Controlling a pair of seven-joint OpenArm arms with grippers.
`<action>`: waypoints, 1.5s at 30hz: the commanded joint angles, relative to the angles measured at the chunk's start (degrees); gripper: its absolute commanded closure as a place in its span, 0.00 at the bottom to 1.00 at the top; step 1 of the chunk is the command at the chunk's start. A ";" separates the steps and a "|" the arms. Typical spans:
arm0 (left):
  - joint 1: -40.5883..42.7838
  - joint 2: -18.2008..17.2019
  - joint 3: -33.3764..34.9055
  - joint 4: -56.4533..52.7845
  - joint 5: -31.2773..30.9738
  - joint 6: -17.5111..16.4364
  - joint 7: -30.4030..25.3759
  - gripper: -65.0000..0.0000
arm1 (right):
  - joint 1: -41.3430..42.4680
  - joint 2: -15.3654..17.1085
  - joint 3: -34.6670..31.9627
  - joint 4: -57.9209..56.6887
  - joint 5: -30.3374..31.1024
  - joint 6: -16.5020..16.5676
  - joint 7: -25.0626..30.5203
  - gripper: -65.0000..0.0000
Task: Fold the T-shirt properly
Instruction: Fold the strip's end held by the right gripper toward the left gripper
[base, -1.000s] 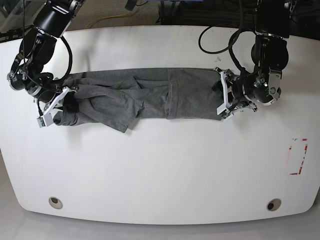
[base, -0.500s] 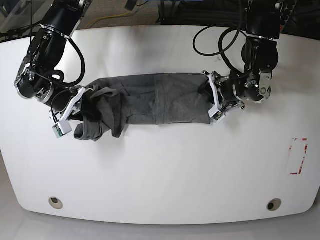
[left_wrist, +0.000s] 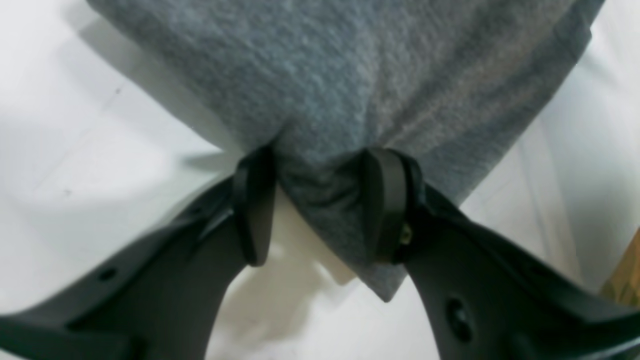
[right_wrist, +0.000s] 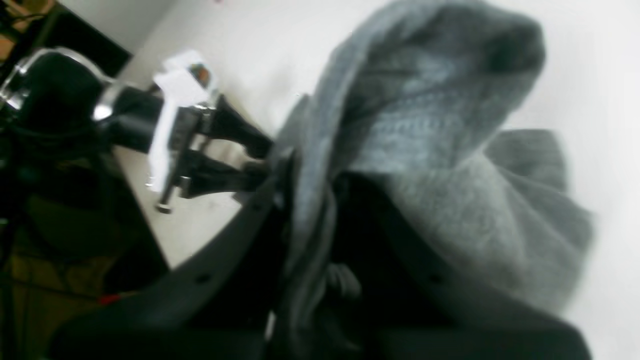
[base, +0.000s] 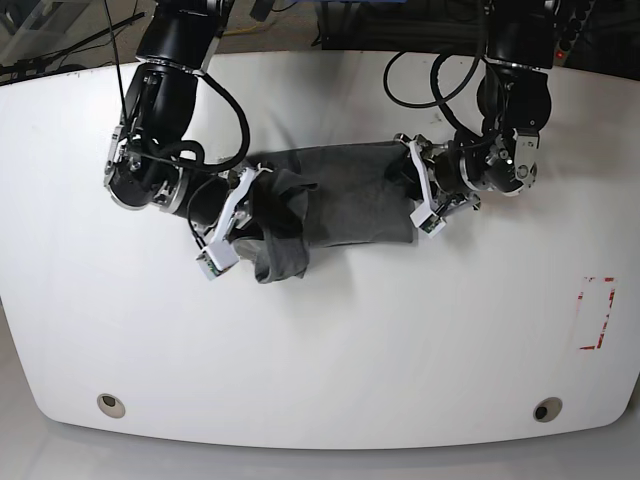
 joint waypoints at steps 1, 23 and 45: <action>0.10 -0.40 0.10 0.14 1.08 -0.02 2.45 0.60 | 0.96 -0.87 -1.30 0.89 1.92 0.32 1.60 1.00; 0.10 -0.13 0.10 0.14 0.64 -0.20 2.45 0.60 | 1.92 -5.70 -15.63 -7.63 -11.09 0.32 11.36 0.70; 0.01 4.17 -15.19 9.19 -1.47 -6.13 2.89 0.60 | 0.69 7.57 -16.78 -1.39 -11.09 0.32 15.93 0.29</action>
